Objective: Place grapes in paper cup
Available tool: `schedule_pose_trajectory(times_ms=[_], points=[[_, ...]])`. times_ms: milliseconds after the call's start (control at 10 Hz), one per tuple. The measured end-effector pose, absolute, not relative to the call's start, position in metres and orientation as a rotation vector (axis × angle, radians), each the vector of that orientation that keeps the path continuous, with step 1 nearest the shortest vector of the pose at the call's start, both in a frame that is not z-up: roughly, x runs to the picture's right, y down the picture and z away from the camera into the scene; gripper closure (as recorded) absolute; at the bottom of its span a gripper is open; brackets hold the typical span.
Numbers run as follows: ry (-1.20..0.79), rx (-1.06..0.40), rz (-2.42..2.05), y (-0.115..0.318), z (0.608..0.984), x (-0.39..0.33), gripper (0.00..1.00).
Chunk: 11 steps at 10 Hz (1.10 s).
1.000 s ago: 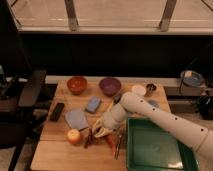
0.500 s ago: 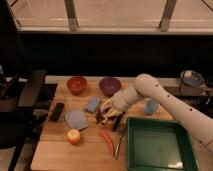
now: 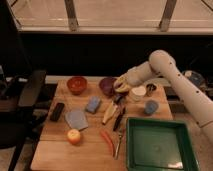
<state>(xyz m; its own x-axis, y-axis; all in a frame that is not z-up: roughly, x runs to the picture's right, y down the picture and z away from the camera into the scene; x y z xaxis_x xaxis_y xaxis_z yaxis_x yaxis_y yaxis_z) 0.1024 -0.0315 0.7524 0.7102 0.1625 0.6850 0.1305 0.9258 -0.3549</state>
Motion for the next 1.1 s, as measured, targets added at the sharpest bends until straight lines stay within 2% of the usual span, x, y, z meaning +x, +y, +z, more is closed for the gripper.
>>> schedule_pose_trajectory(times_ms=[300, 1100], points=[[-0.762, -0.36, 0.076, -0.067, 0.752, 0.149, 1.0], [-0.727, -0.326, 0.103, -0.076, 0.751, 0.171, 1.0]])
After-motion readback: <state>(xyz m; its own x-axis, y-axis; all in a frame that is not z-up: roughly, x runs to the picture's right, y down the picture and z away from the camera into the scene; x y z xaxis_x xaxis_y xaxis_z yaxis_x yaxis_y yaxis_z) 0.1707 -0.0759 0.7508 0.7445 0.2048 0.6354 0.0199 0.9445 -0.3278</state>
